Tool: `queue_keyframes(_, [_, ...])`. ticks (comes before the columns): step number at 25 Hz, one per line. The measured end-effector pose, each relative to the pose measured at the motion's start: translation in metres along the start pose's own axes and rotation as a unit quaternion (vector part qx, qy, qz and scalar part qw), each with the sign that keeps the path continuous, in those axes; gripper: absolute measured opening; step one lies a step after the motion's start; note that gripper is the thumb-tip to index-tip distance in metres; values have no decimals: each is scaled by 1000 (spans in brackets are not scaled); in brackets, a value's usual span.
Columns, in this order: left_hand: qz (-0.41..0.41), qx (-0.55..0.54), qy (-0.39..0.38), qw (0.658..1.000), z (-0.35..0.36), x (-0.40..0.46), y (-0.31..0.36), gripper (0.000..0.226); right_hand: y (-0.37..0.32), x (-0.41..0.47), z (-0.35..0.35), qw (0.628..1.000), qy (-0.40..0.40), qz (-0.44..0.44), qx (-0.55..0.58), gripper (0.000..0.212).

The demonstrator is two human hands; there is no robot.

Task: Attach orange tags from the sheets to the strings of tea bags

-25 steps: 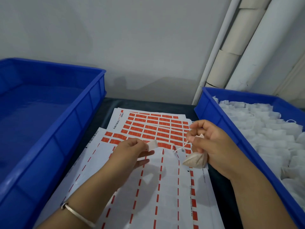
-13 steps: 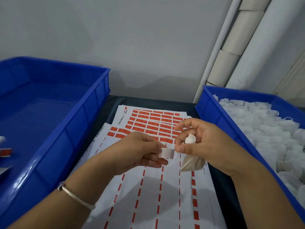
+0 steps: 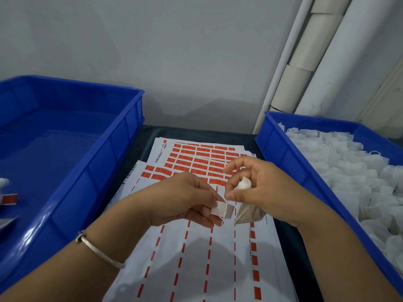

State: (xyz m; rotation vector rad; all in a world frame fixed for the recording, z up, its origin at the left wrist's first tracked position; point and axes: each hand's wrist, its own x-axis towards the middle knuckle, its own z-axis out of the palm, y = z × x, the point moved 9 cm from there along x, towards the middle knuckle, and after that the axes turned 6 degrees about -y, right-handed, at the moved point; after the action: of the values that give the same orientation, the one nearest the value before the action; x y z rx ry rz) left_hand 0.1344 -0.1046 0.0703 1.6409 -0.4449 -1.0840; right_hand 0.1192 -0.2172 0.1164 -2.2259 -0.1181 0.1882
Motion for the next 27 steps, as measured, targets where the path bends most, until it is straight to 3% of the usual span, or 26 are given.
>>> queue_keyframes(9, [7, -28, 4, 1000, -1, 1, 0, 21, -2, 0, 1, 1000, -5, -3, -30, 44])
queue_keyframes(19, [13, -80, 6, 997, -4, 6, -4, 28, -3, 0, 0, 997, 24, 5, -79, 37])
queue_keyframes(22, [2, -147, -3, 989, -5, 8, -12, 19, -4, -1, -2, 997, 31, 0, -64, 36])
queue_keyframes(27, [-1, -292, -37, 956, 1, 8, -22, 24, -6, -3, -8, 998, 63, -17, -2, 33])
